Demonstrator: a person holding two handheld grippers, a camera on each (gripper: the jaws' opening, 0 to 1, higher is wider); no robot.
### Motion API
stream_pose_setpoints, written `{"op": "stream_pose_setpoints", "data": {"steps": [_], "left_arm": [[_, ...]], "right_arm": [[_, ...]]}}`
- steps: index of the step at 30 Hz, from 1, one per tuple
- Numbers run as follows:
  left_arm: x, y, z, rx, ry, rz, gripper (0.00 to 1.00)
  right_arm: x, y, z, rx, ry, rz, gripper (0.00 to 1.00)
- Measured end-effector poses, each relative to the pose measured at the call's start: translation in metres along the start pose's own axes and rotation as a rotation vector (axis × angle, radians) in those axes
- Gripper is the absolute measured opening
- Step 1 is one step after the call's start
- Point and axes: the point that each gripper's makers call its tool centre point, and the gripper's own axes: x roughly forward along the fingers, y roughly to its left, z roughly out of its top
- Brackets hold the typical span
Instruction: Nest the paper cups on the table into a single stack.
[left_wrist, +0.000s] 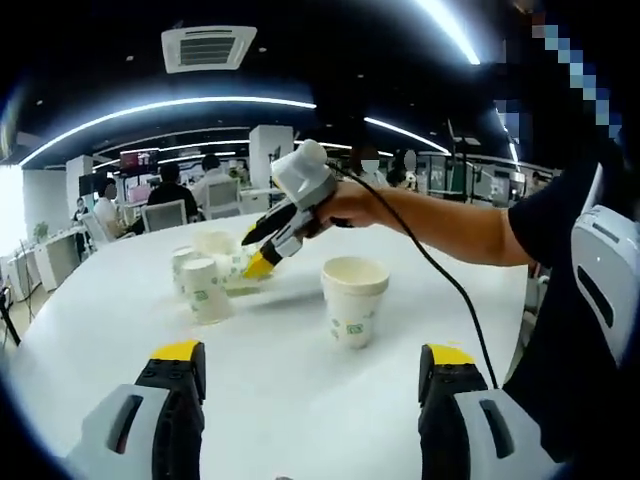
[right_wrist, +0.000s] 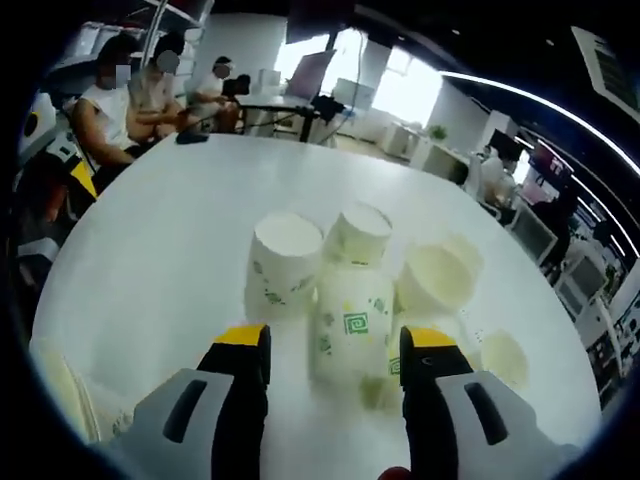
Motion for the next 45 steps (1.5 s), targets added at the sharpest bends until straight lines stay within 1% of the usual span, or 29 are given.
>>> {"op": "stream_pose_setpoints", "data": {"steps": [3, 6, 12, 17, 19, 22, 23, 24, 25, 28, 31, 34, 39, 45], "left_arm": [[-0.001, 0.001, 0.000, -0.012, -0.008, 0.005, 0.93], [-0.003, 0.003, 0.000, -0.022, -0.023, 0.017, 0.93], [-0.005, 0.009, 0.000, -0.068, -0.055, 0.038, 0.92], [-0.009, 0.013, -0.001, -0.116, -0.083, 0.058, 0.90], [-0.010, 0.015, -0.002, -0.131, -0.093, 0.066, 0.90], [-0.012, 0.017, -0.003, -0.149, -0.102, 0.075, 0.89], [-0.012, 0.017, -0.003, -0.151, -0.104, 0.076, 0.89], [-0.013, 0.017, -0.003, -0.154, -0.106, 0.077, 0.89], [-0.013, 0.017, -0.003, -0.158, -0.106, 0.078, 0.89], [-0.013, 0.017, -0.004, -0.165, -0.110, 0.079, 0.89], [-0.013, 0.017, -0.004, -0.172, -0.115, 0.077, 0.88], [-0.012, 0.016, -0.003, -0.177, -0.120, 0.077, 0.88], [-0.012, 0.016, -0.004, -0.181, -0.122, 0.077, 0.88], [-0.012, 0.016, -0.002, -0.194, -0.137, 0.078, 0.87]], "right_arm": [[0.007, 0.001, -0.002, -0.020, 0.023, -0.005, 0.54], [0.009, 0.004, -0.004, -0.027, 0.032, -0.006, 0.53], [0.012, 0.003, -0.008, -0.030, 0.046, -0.017, 0.49], [0.012, 0.002, -0.008, -0.029, 0.052, -0.027, 0.47], [0.012, 0.002, -0.011, -0.038, 0.068, -0.037, 0.45], [0.010, 0.003, -0.011, -0.031, 0.061, -0.037, 0.45], [0.024, -0.004, -0.006, -0.027, 0.063, -0.036, 0.45], [0.034, -0.009, -0.002, -0.026, 0.062, -0.041, 0.43], [0.034, -0.011, -0.001, -0.028, 0.063, -0.045, 0.43], [0.035, -0.014, 0.001, -0.023, 0.059, -0.047, 0.40], [0.033, -0.016, 0.001, -0.017, 0.055, -0.050, 0.40], [0.026, -0.014, -0.002, -0.019, 0.055, -0.053, 0.40], [0.029, -0.012, 0.000, -0.022, 0.055, -0.060, 0.40], [0.031, -0.014, 0.000, -0.011, 0.051, -0.065, 0.39]]}}
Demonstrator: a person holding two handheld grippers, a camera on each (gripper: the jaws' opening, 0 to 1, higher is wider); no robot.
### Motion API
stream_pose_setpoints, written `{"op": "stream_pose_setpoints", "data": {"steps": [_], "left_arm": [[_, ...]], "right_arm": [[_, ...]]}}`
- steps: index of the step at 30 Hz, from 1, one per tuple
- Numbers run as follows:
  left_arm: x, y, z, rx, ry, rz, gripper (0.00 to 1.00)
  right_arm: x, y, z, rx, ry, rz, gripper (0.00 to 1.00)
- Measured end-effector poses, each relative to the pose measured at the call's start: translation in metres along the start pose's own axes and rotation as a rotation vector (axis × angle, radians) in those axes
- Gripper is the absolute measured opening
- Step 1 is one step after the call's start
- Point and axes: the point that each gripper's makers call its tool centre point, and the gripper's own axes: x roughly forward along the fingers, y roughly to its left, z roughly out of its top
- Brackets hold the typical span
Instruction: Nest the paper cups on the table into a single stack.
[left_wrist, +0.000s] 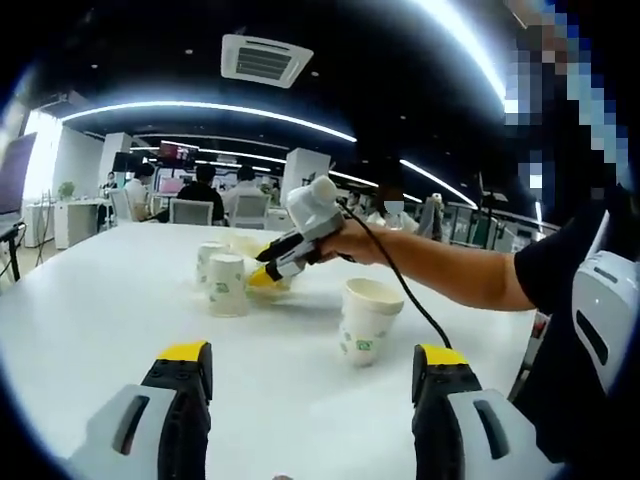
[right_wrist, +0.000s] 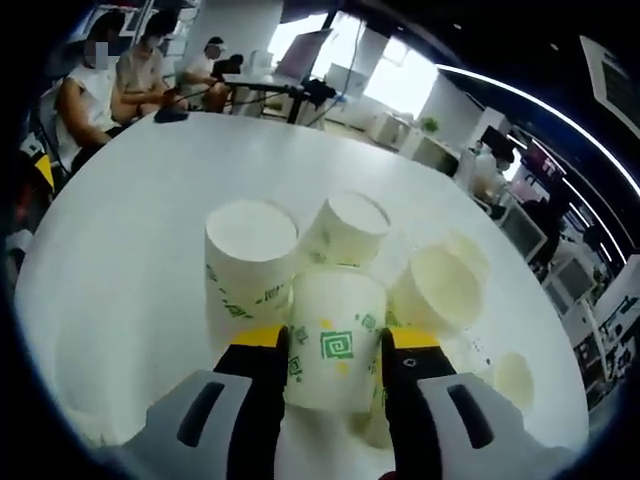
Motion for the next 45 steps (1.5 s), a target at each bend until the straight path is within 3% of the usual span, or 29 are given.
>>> {"op": "stream_pose_setpoints", "data": {"steps": [23, 35, 45], "left_arm": [[0.005, -0.010, 0.003, -0.028, -0.026, -0.011, 0.86], [0.007, -0.020, 0.009, -0.027, -0.042, -0.025, 0.85], [0.007, -0.026, 0.014, -0.026, -0.056, -0.038, 0.84]], "right_arm": [[-0.044, 0.002, 0.009, 0.019, -0.079, -0.039, 0.39], [-0.092, 0.001, 0.027, 0.099, -0.241, -0.061, 0.39], [-0.134, 0.016, 0.042, 0.162, -0.395, -0.053, 0.39]]}}
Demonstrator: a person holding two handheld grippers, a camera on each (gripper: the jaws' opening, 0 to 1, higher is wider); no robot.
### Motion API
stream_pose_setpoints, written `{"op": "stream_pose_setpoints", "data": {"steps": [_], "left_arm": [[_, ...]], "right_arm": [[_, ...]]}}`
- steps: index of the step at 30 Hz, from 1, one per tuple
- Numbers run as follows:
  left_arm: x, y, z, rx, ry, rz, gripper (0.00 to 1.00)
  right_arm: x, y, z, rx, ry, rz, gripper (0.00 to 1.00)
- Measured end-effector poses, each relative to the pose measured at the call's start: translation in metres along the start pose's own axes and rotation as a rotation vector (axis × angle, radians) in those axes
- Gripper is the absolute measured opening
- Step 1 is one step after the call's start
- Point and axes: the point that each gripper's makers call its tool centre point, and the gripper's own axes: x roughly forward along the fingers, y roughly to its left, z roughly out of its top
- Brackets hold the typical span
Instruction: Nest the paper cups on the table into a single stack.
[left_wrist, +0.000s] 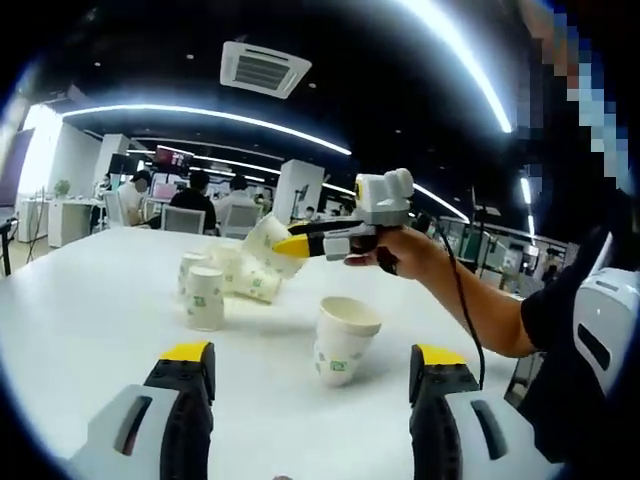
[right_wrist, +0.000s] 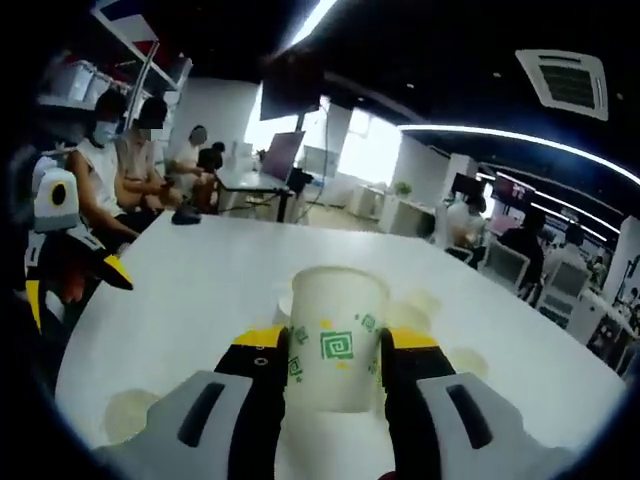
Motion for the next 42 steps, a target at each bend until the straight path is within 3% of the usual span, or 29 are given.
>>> {"op": "stream_pose_setpoints", "data": {"steps": [6, 13, 18, 22, 29, 33, 42], "left_arm": [[-0.003, -0.004, 0.013, 0.003, -0.029, -0.008, 0.84], [-0.003, -0.011, 0.023, 0.016, -0.045, -0.015, 0.83], [-0.002, -0.017, 0.034, 0.027, -0.065, -0.031, 0.82], [0.000, -0.023, 0.056, 0.028, -0.108, -0.057, 0.81], [0.013, -0.029, 0.108, -0.035, -0.230, -0.107, 0.74], [0.019, -0.034, 0.130, -0.049, -0.277, -0.126, 0.71], [0.036, -0.066, 0.158, 0.006, -0.319, -0.196, 0.71]], "right_arm": [[-0.025, 0.010, 0.022, 0.042, -0.112, 0.009, 0.39], [-0.044, 0.018, 0.032, 0.050, -0.183, 0.016, 0.39], [-0.059, 0.027, 0.052, 0.051, -0.282, 0.068, 0.39], [-0.073, 0.038, 0.069, 0.053, -0.369, 0.138, 0.39], [-0.101, 0.048, 0.097, 0.106, -0.521, 0.241, 0.39], [-0.116, 0.049, 0.106, 0.124, -0.565, 0.284, 0.39], [-0.150, 0.045, 0.120, 0.166, -0.667, 0.354, 0.39]]}}
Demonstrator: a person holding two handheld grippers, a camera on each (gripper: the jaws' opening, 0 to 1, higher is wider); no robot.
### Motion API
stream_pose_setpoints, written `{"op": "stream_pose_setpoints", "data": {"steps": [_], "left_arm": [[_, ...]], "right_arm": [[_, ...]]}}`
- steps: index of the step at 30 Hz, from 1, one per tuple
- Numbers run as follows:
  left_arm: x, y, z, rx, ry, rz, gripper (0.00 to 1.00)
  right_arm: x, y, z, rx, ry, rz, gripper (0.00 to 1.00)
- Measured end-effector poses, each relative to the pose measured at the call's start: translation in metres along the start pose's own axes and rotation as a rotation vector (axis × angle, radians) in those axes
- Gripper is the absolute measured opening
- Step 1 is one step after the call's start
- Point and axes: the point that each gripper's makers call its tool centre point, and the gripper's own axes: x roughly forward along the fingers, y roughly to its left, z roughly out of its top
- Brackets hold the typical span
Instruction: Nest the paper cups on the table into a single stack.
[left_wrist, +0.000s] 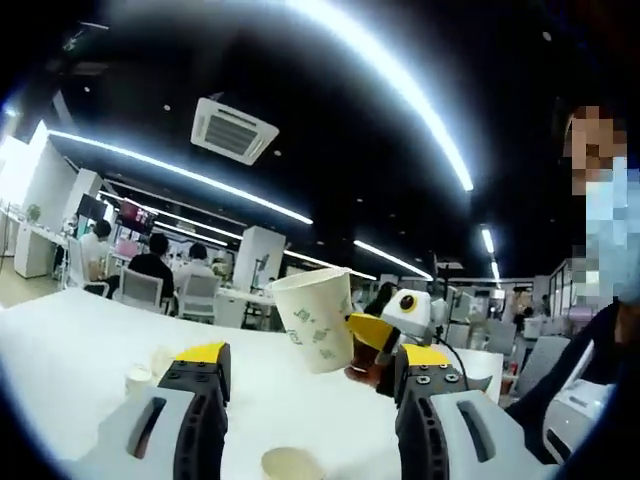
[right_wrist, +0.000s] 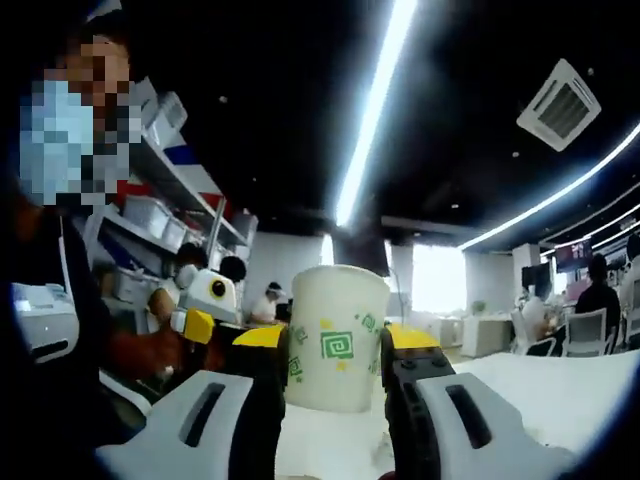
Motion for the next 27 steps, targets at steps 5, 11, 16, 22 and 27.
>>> {"op": "stream_pose_setpoints", "data": {"steps": [5, 11, 16, 22, 27], "left_arm": [[0.017, -0.010, 0.008, 0.003, -0.016, -0.028, 0.69], [0.027, -0.015, 0.019, -0.027, -0.054, -0.056, 0.66], [0.029, -0.014, 0.025, -0.051, -0.078, -0.066, 0.60], [0.032, -0.011, 0.022, -0.064, -0.071, -0.075, 0.53], [0.031, -0.006, 0.021, -0.075, -0.086, -0.062, 0.46]], "right_arm": [[0.000, 0.006, 0.004, 0.003, -0.015, 0.025, 0.39], [0.001, 0.015, 0.005, -0.024, -0.006, 0.055, 0.39], [0.003, 0.018, 0.003, -0.025, 0.001, 0.070, 0.39], [0.006, 0.020, -0.002, -0.027, 0.013, 0.082, 0.39], [0.005, 0.020, -0.004, -0.034, 0.024, 0.083, 0.39]]}}
